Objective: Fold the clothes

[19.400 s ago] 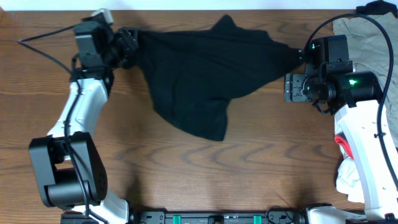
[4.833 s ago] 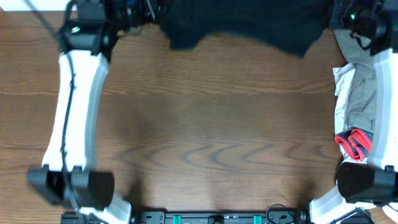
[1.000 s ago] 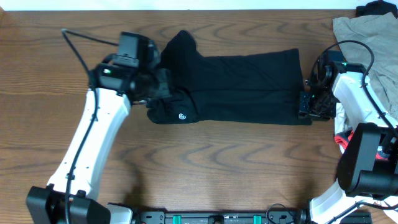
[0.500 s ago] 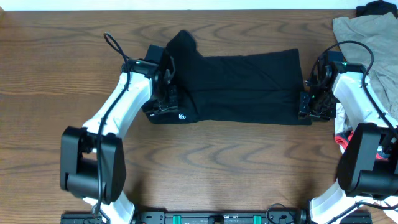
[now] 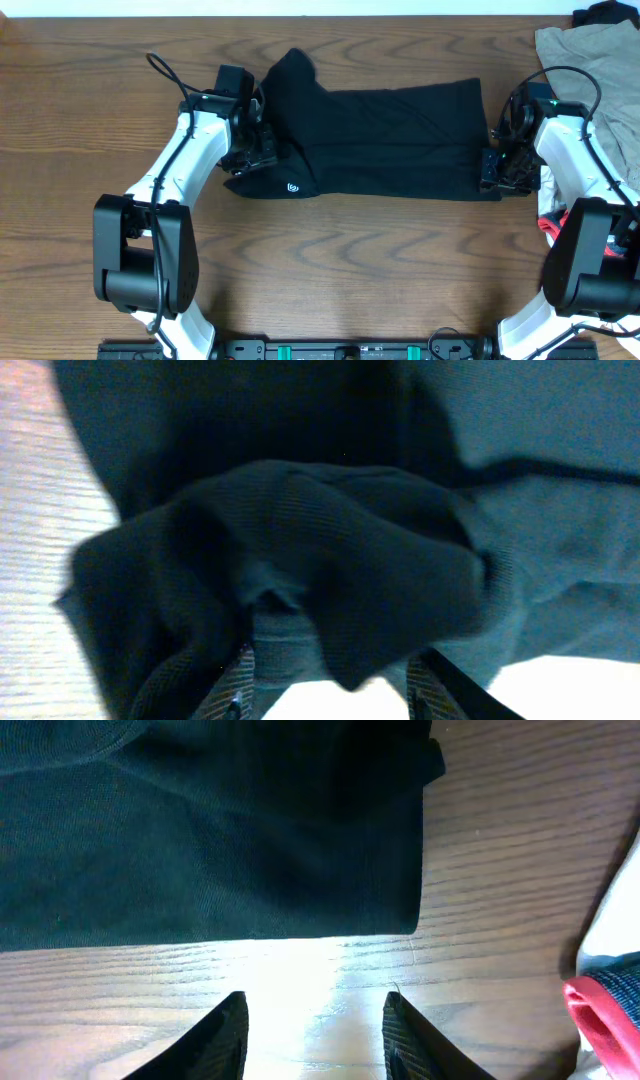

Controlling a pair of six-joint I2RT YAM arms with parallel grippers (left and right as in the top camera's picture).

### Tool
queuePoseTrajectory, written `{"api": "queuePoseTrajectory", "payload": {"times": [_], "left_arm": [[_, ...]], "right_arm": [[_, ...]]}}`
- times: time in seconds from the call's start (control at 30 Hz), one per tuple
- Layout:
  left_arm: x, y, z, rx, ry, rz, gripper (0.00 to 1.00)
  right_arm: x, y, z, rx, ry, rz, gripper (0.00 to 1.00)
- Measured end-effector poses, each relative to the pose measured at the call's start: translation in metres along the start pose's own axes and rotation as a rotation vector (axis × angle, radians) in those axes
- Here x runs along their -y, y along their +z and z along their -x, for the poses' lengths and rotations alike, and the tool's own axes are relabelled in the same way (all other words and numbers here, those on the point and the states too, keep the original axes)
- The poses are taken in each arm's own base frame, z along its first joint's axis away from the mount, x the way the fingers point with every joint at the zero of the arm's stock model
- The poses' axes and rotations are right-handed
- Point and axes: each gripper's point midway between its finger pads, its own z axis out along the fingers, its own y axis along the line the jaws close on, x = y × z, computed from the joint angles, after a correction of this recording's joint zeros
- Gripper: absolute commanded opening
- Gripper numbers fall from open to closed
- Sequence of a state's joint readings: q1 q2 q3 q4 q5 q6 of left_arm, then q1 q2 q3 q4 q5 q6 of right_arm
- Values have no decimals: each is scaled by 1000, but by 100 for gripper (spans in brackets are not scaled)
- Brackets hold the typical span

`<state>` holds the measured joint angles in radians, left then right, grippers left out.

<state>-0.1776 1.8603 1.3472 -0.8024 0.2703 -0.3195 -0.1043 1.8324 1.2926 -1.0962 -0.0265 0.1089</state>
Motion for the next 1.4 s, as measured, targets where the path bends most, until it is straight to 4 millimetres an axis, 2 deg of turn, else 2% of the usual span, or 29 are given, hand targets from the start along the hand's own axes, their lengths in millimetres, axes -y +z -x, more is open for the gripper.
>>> {"api": "queuePoseTrajectory", "payload": {"times": [0.23, 0.4, 0.6, 0.7, 0.9, 1.0, 1.23, 1.4], "left_arm": [[12, 11, -9, -35, 5, -16, 49], [5, 29, -17, -88, -7, 7, 49], [0, 30, -17, -85, -6, 29, 50], [-1, 24, -13, -62, -4, 32, 50], [-4, -13, 5, 70, 7, 51, 50], [-4, -20, 7, 92, 9, 55, 50], [-8, -7, 3, 55, 3, 63, 50], [-17, 19, -10, -14, -10, 83, 50]], "right_arm": [[0, 0, -3, -10, -1, -1, 41], [0, 0, -3, -11, -7, -1, 42], [0, 0, -3, -13, -10, -1, 43], [0, 0, -3, -12, -10, -1, 43], [0, 0, -3, -10, -11, -1, 43], [0, 0, -3, -11, -11, -1, 42], [1, 0, -5, -19, -11, -2, 43], [1, 0, -5, -21, -10, -2, 43]]}}
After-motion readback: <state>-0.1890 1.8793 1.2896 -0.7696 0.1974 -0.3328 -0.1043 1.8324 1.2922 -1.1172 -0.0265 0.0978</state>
